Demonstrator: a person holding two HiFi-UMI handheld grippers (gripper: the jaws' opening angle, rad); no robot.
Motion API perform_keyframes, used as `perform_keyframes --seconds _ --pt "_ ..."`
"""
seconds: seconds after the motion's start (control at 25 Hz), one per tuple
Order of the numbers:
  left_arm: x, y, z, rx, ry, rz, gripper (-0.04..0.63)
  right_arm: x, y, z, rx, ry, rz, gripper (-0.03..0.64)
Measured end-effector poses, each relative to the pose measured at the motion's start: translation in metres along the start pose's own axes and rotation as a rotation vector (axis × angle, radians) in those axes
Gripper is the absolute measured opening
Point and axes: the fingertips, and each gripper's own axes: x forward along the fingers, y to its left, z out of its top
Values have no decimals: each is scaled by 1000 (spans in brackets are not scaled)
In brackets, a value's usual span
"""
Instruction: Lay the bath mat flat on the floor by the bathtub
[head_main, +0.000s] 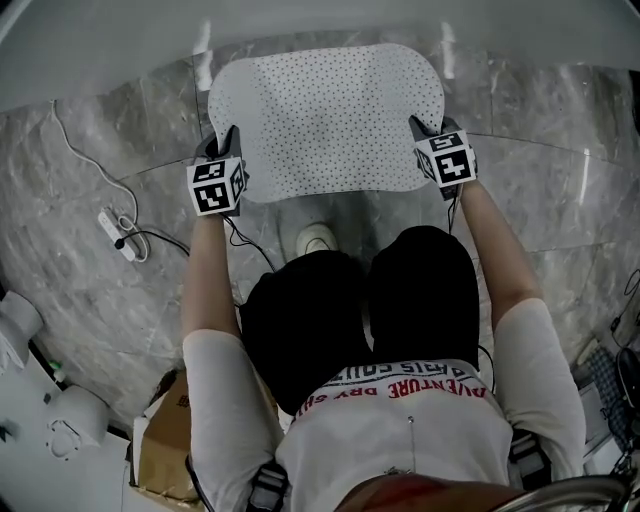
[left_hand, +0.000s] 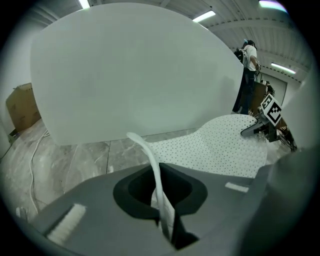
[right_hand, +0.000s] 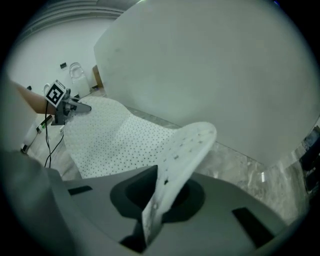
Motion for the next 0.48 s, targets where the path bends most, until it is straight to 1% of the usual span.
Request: perform_keyframes --seconds 0.12,0.2,0.28,0.36,0.4,0.44,0.48 --pt "12 13 -17 -7 50 37 23 16 -5 -17 -7 57 -9 14" --pt "18 26 -28 -33 94 77 23 26 -11 -24 -5 84 -25 14" --pt "24 36 -37 -65 129 102 25 34 -18 -31 10 104 -43 14" --pt "28 43 -46 -74 161 124 25 39 -25 -38 39 118 -59 15" --pt "29 47 -51 -76 175 140 25 41 -27 -42 59 126 -65 26" --pt "30 51 -55 -83 186 160 46 44 -29 -46 80 135 -70 54" --pt "30 55 -59 -96 193 179 88 46 -31 -50 101 142 -73 95"
